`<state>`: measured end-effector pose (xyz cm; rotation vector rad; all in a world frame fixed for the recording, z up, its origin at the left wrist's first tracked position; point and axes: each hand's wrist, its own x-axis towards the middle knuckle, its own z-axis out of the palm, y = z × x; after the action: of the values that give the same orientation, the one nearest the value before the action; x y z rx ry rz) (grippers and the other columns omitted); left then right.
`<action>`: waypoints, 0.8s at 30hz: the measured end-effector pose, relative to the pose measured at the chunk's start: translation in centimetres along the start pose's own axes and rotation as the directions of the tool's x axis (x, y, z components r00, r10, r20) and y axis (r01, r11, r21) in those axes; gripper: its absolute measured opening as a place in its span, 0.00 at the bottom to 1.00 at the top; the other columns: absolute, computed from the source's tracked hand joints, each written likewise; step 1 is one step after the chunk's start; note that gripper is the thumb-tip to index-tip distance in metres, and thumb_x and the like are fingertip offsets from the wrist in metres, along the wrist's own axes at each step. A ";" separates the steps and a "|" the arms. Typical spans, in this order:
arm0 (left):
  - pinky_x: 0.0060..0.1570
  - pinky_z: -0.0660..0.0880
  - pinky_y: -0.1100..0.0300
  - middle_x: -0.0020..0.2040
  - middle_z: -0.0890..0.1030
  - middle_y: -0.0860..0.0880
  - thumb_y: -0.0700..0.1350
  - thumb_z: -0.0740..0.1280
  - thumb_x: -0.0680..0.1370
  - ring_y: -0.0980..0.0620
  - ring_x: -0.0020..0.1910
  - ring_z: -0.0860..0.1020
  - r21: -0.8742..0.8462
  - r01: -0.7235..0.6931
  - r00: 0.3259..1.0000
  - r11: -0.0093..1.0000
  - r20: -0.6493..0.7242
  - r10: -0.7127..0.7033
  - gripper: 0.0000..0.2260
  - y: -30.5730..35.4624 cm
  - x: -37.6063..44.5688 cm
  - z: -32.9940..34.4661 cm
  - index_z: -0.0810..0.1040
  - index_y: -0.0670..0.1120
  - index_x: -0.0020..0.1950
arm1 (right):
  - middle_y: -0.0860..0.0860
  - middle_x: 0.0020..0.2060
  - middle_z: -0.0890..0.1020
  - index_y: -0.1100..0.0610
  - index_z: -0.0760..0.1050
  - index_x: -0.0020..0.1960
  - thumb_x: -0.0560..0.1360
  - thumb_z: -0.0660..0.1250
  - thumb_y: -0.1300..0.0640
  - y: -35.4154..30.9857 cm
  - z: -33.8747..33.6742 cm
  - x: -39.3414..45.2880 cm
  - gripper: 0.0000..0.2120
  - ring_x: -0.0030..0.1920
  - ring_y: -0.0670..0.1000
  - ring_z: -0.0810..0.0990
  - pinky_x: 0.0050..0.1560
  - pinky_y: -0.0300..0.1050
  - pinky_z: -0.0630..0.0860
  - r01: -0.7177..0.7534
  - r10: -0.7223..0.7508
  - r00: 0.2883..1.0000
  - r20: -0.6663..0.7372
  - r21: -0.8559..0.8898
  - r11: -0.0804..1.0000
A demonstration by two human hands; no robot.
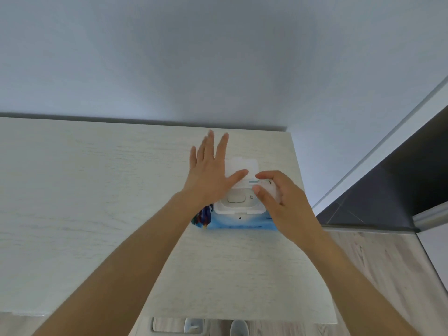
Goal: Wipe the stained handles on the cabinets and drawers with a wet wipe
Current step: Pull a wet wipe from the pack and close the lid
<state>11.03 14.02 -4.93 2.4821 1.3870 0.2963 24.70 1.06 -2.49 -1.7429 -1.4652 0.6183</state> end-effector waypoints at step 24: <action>0.68 0.63 0.39 0.68 0.74 0.47 0.55 0.50 0.81 0.46 0.68 0.71 0.335 -0.379 0.910 0.863 -0.038 0.414 0.24 -0.2 -9.6 1.3 0.75 0.45 0.68 | 0.42 0.40 0.72 0.52 0.62 0.50 0.82 0.57 0.55 0.8 0.6 -1.8 0.04 0.39 0.42 0.75 0.33 0.30 0.71 0.014 -0.016 0.997 -0.070 -0.022 1.000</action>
<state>6.36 5.73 -6.59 3.0664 1.0079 0.3140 24.33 -0.61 -3.63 -1.7512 -1.4399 0.5299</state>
